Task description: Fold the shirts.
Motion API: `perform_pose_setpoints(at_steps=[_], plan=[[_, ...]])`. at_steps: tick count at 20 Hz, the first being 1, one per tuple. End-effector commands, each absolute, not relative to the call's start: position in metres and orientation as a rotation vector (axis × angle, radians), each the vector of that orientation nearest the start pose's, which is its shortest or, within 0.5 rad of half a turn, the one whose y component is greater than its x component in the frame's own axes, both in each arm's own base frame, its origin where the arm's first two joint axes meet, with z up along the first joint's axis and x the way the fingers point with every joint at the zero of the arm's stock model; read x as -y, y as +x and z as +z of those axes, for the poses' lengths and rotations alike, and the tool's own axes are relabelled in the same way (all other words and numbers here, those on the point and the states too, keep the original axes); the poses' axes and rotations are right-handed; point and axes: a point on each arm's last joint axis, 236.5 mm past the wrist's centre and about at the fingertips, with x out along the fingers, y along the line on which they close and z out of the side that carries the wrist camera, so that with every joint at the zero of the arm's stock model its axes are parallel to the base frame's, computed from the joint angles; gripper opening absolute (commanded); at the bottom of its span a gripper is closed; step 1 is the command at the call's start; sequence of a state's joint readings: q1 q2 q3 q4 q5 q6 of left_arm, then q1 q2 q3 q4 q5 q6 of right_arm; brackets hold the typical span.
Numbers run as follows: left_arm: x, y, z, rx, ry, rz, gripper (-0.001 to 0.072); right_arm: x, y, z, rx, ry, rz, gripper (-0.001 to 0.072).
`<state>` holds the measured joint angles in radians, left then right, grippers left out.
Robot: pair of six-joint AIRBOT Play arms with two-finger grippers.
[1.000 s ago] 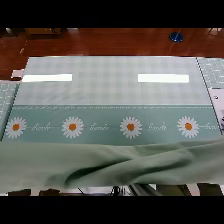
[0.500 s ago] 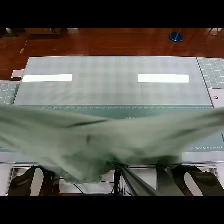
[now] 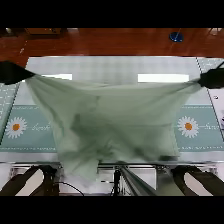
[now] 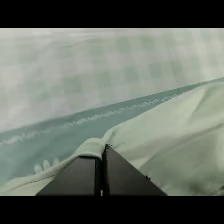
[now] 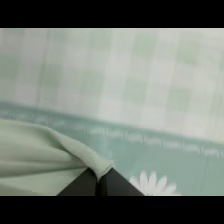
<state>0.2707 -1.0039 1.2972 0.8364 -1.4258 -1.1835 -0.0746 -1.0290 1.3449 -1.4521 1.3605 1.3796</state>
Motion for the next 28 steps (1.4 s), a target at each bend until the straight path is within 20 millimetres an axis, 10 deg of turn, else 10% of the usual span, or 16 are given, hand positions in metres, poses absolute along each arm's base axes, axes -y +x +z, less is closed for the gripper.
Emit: perform_pose_setpoints(at_steps=[1, 8, 15, 28], plan=[[0.08, 0.41, 0.144, -0.866, -0.21, -0.575, 0.0022, 0.006, 0.428, 0.144, -0.864, -0.052, 0.091, 0.0025], [0.072, 0.49, 0.106, -0.734, -0.169, -0.455, 0.0023, 0.013, 0.493, 0.087, -0.83, 0.22, 0.119, 0.0023], [0.08, 0.486, 0.048, -0.887, -0.212, -0.497, 0.0022, 0.04, 0.466, 0.064, -0.907, 0.554, 0.355, 0.0024], [0.085, 0.476, -0.029, -1.08, -0.281, -0.53, 0.0023, 0.011, 0.461, -0.016, -1.109, 0.574, 0.421, 0.0025]])
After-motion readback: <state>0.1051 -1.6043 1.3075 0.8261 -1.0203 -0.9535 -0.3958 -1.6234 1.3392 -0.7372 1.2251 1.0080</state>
